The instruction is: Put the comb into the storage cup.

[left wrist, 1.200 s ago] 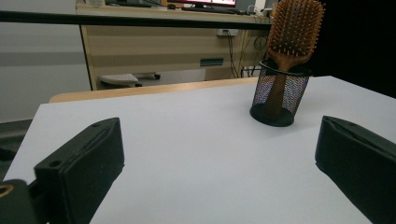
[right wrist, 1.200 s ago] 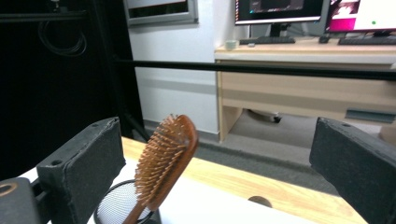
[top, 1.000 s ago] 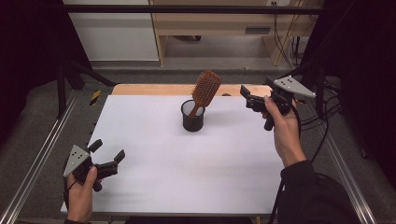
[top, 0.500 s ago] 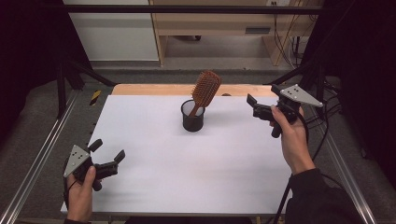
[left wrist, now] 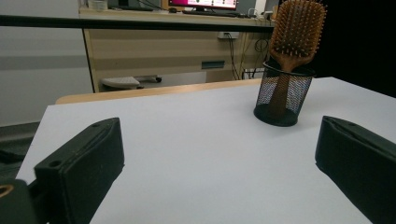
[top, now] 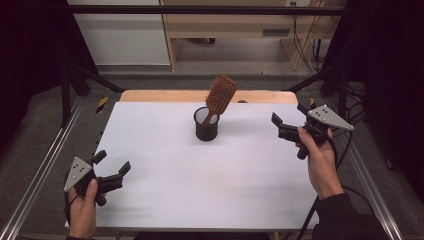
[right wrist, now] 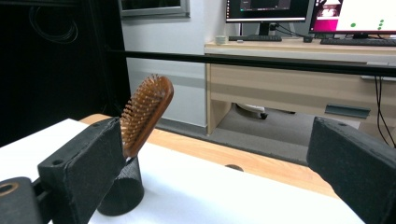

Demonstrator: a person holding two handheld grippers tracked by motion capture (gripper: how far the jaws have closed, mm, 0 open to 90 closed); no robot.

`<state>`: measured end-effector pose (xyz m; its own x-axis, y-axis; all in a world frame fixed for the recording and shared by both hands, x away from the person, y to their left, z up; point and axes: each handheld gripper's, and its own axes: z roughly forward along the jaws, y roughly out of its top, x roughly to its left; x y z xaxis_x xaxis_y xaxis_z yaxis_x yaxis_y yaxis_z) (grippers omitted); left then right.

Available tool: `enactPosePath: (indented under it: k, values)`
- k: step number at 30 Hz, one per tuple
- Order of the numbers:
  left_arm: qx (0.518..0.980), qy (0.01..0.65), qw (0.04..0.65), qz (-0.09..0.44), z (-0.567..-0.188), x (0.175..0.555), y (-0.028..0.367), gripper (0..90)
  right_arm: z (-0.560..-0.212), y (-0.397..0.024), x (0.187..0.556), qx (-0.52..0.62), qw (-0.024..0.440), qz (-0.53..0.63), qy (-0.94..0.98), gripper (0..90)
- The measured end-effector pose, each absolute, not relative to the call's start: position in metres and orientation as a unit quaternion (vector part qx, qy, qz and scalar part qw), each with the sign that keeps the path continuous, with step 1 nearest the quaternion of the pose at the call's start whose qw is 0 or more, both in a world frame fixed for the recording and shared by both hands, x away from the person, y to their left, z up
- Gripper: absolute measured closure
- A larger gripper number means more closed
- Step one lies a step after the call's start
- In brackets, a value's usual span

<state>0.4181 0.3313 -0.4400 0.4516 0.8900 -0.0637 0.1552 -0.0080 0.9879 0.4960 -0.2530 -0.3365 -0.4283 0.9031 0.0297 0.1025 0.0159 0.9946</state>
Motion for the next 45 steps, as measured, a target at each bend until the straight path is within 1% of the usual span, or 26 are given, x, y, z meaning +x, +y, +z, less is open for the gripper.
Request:
enactPosePath:
  k: [9, 24, 45]
  values:
    - [0.627, 0.416, 0.575, 0.322, -0.439, 0.416, 0.336, 1.4, -0.352, -0.264, 0.481, 0.408, 0.347, 0.574, 0.619, 4.1]
    - [0.630, 0.410, 0.574, 0.324, -0.439, 0.415, 0.335, 1.4, -0.385, -0.289, 0.462, 0.427, 0.347, 0.564, 0.616, 4.1]
    - [0.633, 0.404, 0.573, 0.329, -0.439, 0.414, 0.334, 1.4, -0.430, -0.302, 0.438, 0.442, 0.335, 0.542, 0.631, 4.2]
